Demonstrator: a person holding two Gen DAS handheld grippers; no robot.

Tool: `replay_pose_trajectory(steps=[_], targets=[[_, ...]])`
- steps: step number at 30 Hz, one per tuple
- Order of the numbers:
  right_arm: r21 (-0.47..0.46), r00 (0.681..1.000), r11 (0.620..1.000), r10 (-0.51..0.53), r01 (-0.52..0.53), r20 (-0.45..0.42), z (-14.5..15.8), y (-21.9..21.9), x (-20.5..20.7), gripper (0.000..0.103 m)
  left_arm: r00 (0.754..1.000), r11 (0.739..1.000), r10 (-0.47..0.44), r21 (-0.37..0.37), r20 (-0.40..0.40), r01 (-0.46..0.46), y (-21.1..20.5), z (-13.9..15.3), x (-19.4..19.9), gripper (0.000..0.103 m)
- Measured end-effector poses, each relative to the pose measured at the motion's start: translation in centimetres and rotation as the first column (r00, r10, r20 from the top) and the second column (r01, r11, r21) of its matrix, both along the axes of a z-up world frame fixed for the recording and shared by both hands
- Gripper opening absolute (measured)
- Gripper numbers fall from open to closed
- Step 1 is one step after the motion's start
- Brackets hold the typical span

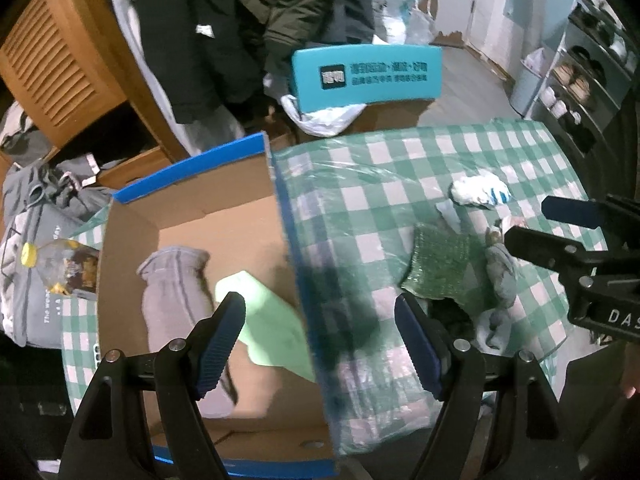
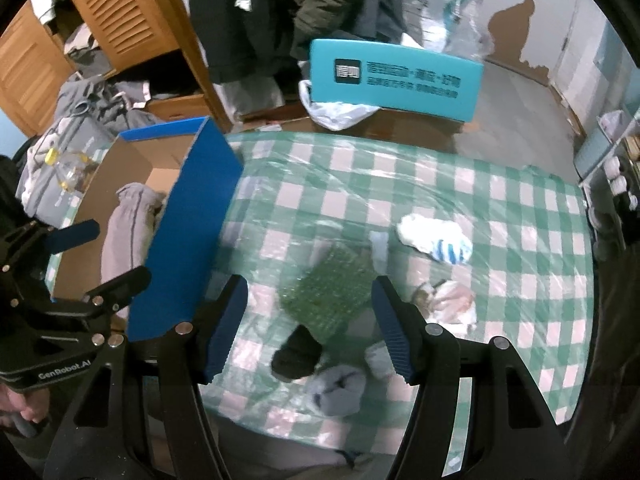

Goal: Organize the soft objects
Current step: 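Withdraw both tools from the box toward the remaining items on the table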

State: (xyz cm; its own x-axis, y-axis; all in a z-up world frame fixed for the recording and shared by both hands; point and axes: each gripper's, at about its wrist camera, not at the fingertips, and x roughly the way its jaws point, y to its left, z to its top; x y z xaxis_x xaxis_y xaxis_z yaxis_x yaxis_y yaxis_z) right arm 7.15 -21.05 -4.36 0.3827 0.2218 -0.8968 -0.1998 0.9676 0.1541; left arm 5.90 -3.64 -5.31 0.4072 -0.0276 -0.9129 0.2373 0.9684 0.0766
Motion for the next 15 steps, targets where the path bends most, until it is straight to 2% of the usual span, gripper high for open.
replay_pose_trajectory(steps=[15], targets=[[-0.010,0.995,0.995,-0.095,0.095,-0.031,-1.5,-5.3,-0.6,0.064,0.996,0.999,-0.043,0.012,-0.078,0.044,-3.8,-2.8,0.8,0.080]])
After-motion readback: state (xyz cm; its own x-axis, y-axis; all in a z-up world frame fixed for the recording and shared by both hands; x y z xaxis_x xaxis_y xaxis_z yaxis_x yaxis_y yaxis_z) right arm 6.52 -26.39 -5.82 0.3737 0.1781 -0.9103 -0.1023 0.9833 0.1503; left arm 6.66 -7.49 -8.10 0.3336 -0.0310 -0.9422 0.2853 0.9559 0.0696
